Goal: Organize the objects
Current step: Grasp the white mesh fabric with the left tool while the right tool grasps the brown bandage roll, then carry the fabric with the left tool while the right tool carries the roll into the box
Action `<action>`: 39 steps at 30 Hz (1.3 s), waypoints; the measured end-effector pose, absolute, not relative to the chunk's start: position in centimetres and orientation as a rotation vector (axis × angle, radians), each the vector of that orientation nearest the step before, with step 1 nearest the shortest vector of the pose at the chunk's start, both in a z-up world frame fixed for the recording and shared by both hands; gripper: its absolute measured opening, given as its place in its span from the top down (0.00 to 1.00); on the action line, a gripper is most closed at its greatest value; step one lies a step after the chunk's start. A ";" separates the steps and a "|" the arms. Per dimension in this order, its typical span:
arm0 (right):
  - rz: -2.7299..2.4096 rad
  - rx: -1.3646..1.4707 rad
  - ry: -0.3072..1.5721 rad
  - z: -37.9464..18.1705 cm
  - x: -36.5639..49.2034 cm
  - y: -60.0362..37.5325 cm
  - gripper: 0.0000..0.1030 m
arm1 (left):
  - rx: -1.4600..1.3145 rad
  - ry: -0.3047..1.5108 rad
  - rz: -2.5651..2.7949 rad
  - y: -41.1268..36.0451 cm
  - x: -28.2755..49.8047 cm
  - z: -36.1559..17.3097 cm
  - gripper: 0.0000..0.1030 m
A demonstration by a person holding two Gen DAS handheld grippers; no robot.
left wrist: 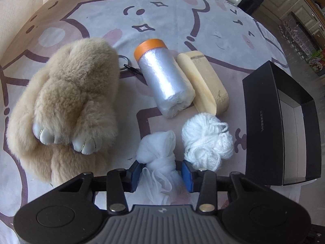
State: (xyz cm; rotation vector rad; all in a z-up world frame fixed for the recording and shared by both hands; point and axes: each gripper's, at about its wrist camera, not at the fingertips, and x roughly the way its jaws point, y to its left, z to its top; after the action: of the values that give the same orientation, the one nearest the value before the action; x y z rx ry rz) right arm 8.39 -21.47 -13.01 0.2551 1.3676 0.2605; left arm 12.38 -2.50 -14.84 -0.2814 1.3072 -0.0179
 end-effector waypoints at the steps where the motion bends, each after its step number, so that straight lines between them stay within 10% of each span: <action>1: 0.261 0.253 1.367 -13.0 8.4 -21.5 0.74 | -0.272 1.305 -0.022 -2.6 12.4 -14.8 0.59; 3: 0.267 0.247 1.366 -13.0 8.4 -21.5 0.74 | -0.260 1.304 -0.034 -2.7 12.5 -14.7 0.72; 39: 0.237 0.020 0.978 -2.8 4.0 -20.4 0.74 | -0.029 0.972 -0.040 -0.7 3.9 -1.9 0.73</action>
State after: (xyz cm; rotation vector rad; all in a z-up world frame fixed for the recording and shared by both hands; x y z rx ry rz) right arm 4.01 -20.38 -2.85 0.0205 0.9775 0.2365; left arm 3.88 -0.75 -1.94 -0.0291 0.9718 -0.0396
